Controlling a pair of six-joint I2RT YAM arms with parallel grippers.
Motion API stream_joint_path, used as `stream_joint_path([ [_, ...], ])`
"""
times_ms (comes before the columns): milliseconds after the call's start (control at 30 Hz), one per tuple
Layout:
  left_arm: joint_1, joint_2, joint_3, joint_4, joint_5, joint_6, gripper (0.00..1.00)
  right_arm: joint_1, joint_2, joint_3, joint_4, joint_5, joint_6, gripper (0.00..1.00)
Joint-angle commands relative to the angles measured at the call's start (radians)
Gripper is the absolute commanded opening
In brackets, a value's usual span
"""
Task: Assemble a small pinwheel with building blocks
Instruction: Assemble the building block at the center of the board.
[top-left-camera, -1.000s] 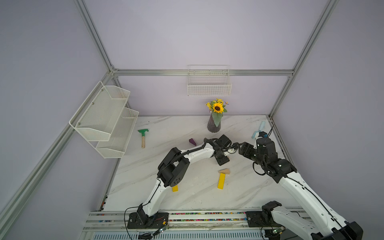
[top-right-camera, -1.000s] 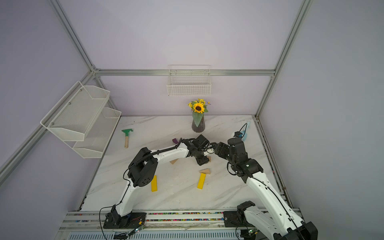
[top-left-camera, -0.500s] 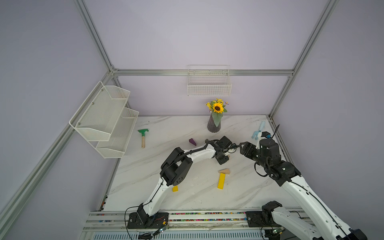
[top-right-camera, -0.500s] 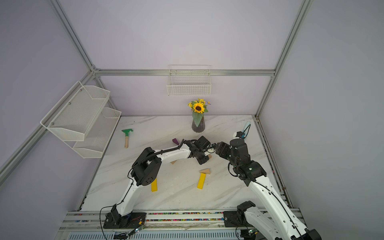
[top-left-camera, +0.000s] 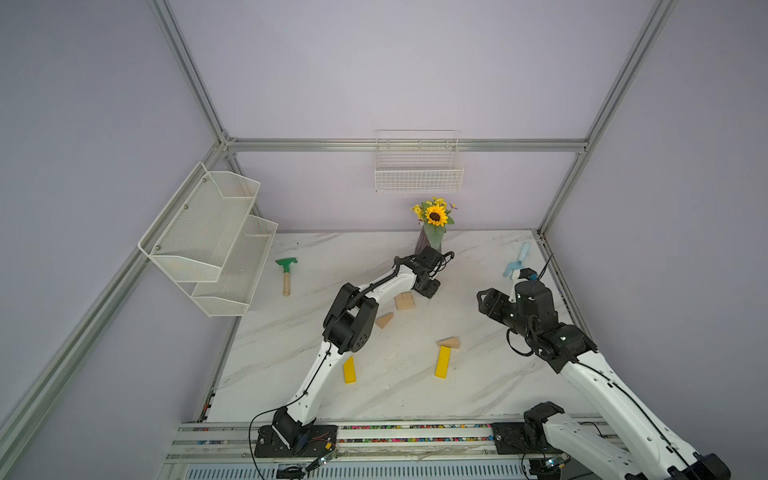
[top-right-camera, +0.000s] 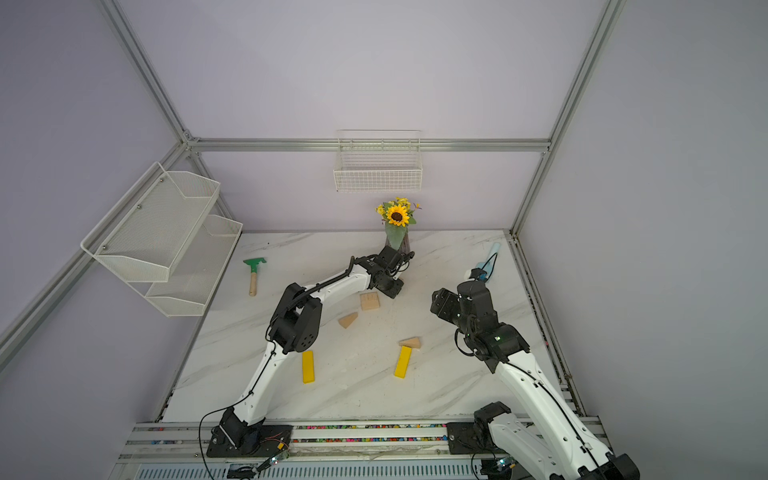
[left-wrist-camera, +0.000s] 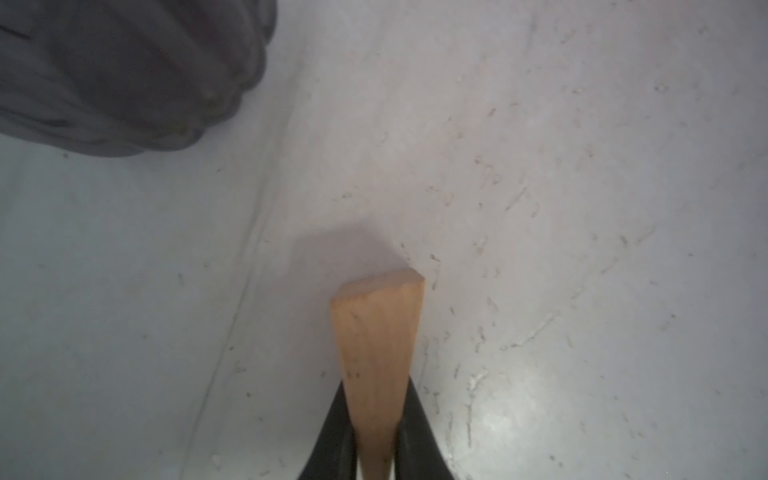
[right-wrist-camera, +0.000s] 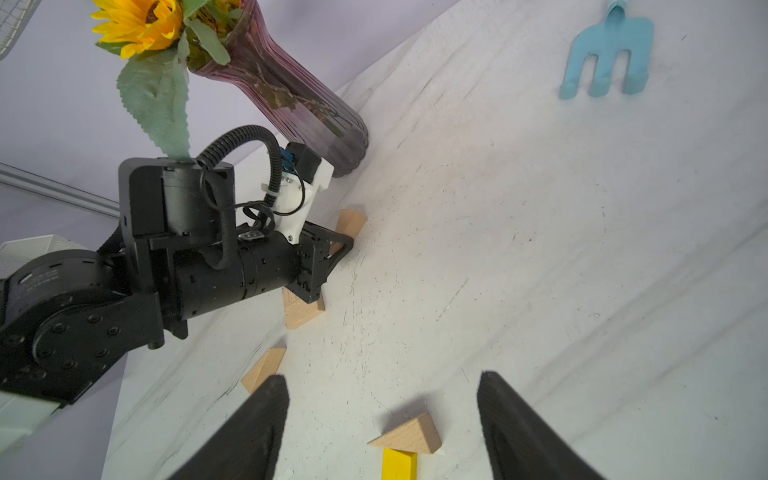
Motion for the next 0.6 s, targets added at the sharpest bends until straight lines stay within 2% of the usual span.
stream_joint_path([
  [0,0.019,0.0,0.027,-0.068,-0.04,-0.057,0.09,-0.002,0.002,-0.006,-0.011,-0.008,0.013,0.75],
  [567,0.044,-0.014,-0.015,-0.08,-0.085,-0.013,0.13,-0.002,0.056,-0.011,0.016,-0.04,0.006,0.75],
])
